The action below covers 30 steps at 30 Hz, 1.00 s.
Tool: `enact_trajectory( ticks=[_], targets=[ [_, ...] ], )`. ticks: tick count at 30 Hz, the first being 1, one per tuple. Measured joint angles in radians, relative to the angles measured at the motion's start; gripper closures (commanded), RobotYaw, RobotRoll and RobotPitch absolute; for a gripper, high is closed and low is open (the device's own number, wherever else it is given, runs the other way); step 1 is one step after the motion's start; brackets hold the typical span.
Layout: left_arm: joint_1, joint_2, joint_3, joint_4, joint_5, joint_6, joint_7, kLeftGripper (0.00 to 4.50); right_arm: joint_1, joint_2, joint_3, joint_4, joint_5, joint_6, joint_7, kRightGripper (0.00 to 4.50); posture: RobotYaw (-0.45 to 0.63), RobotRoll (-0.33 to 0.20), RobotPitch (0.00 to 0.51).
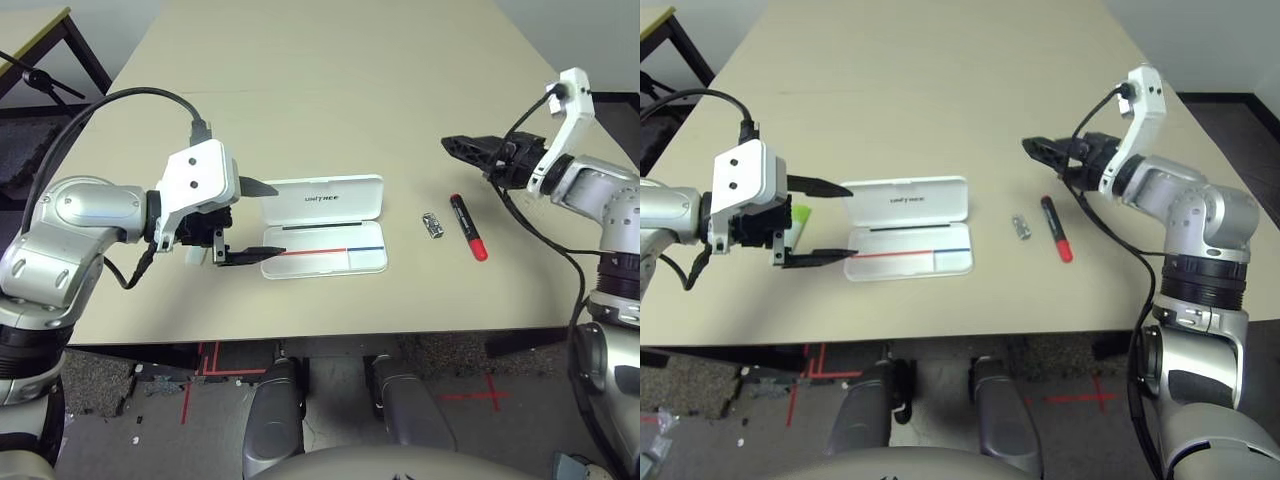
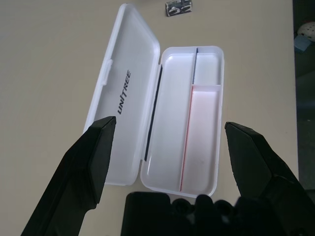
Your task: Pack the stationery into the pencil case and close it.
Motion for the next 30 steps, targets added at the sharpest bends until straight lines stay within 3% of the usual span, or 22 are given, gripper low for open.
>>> enact_trajectory(
  ticks=[10,21,24,30],
  targets=[
    [-0.005,0.0,-0.009,0.002,0.003,-0.006,0.0,0.03,0.066,-0.055,0.099,-0.014,-0.019,0.086,0.017,0.0,-0.04,0.0,0.164],
    [-0.005,0.0,-0.013,-0.002,0.003,-0.006,0.013,0.03,0.093,-0.055,0.197,0.04,-0.09,0.002,0.063,0.0,-0.02,0.0,0.155],
    [-0.005,0.0,-0.013,-0.003,0.003,-0.006,0.019,0.0,0.09,-0.055,0.21,0.067,-0.111,-0.031,0.074,0.65,-0.02,0.0,0.156],
    [-0.004,0.001,-0.013,-0.006,0.003,-0.005,0.021,0.0,0.078,-0.057,0.209,0.102,-0.137,-0.05,0.093,2.96,-0.02,0.0,0.157]
  ],
)
